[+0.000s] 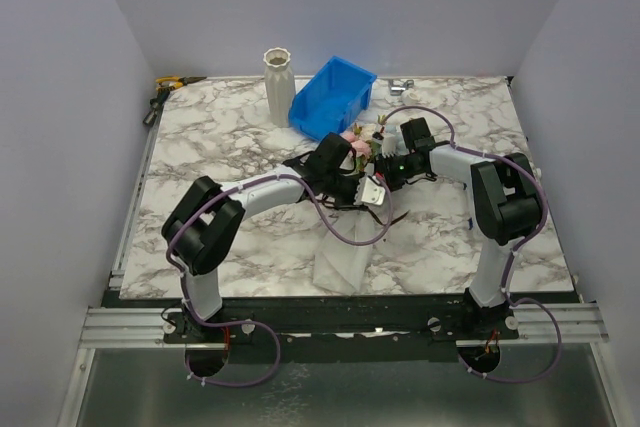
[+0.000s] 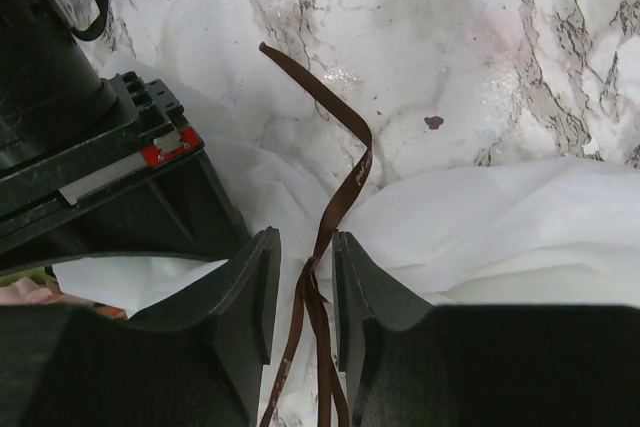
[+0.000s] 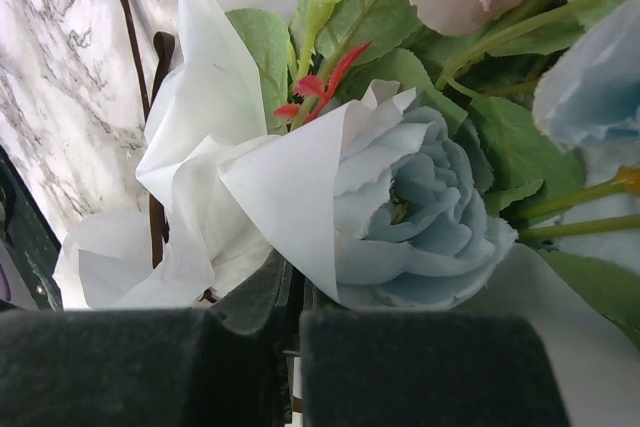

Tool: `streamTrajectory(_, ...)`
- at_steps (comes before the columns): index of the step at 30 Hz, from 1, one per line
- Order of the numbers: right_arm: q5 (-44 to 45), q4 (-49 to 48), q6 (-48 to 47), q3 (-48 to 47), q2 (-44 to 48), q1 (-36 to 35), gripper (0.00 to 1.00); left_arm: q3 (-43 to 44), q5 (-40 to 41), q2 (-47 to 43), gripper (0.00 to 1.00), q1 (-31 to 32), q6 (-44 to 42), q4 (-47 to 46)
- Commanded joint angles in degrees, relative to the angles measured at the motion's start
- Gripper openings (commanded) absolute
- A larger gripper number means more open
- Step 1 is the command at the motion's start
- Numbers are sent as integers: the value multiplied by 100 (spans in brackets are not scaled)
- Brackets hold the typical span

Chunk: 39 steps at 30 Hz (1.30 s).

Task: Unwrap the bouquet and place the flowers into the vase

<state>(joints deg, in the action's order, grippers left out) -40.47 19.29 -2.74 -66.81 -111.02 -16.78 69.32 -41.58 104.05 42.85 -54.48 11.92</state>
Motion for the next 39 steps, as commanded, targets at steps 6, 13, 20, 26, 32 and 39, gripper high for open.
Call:
streamTrajectory(6, 461, 319, -17, 158, -444, 13, 1, 325, -88, 543, 36, 228, 61, -145)
streamTrajectory(13, 491, 329, 37, 119, -532, 12, 0, 272, 183, 844, 36, 234, 106, -137)
streamTrajectory(20, 586, 270, 72, 141, -638, 4, 1, 321, 60, 602, 9, 250, 410, -138)
streamTrajectory(26, 765, 391, 218, 12, -887, 8, 1, 665, -52, 13, 0, 276, 1108, -138)
streamTrajectory(32, 880, 390, 254, -6, -1007, 8, 1, 799, -60, -673, 0, 265, 1802, -178)
streamTrajectory(39, 1019, 429, 445, -69, -1103, 7, 1, 1064, 130, -1305, 0, 162, 3035, -322)
